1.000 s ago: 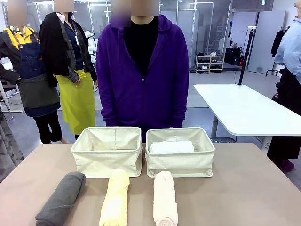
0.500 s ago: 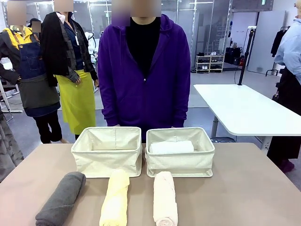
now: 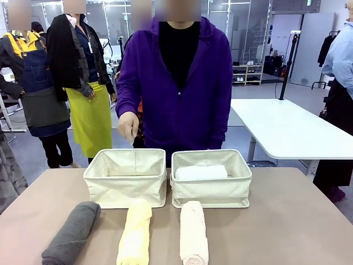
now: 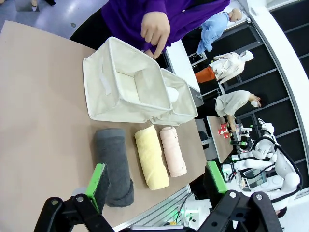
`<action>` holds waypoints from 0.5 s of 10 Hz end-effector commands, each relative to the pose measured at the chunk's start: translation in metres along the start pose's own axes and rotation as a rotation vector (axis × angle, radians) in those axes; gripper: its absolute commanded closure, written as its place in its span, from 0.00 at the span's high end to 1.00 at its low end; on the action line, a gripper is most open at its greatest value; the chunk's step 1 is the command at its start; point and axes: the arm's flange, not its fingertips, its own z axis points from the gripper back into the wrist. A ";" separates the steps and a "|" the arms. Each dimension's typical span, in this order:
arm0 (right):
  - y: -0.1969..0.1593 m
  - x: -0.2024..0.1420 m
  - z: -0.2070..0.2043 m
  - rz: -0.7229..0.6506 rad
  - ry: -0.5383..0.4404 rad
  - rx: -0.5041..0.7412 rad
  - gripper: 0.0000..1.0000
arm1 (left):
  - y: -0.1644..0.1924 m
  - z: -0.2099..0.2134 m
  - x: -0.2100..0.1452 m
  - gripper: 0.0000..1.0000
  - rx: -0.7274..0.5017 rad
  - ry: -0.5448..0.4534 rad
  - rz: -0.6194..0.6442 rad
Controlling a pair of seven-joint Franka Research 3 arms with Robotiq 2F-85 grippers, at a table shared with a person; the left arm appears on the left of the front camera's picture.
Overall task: Divide the towels into two baskets.
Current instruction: Pick up one hotel-folded towel from the bottom of the table and place it in the Fabric basket indicated by the person.
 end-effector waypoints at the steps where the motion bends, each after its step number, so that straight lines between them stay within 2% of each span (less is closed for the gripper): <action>1: 0.005 -0.002 0.002 0.010 0.012 -0.009 1.00 | 0.001 0.003 0.000 1.00 -0.027 -0.011 -0.015; 5: 0.005 -0.002 0.002 0.010 0.012 -0.009 1.00 | 0.001 0.003 0.000 1.00 -0.027 -0.011 -0.015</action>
